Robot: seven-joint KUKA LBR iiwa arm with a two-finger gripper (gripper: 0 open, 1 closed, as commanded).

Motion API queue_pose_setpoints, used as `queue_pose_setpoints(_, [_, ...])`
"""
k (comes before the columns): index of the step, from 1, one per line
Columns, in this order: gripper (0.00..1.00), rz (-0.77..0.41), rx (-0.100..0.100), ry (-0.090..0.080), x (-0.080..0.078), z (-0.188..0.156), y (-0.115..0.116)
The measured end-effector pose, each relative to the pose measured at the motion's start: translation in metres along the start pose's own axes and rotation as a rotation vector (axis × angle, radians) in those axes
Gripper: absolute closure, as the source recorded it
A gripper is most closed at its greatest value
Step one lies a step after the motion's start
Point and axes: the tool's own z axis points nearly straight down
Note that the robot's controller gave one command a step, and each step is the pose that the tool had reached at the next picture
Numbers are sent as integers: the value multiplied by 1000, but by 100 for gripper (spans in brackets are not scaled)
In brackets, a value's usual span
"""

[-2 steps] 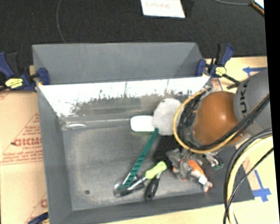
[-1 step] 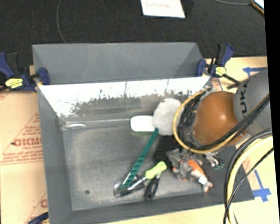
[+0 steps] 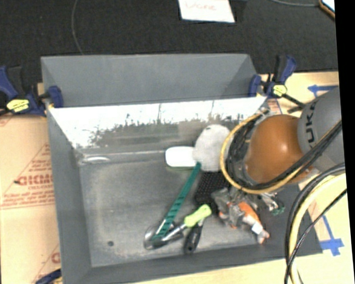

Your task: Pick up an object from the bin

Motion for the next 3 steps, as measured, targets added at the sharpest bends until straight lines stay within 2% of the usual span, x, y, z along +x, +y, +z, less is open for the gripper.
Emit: queue_pose_setpoints(3, [100, 1, 1, -2, 0, -27, -1])
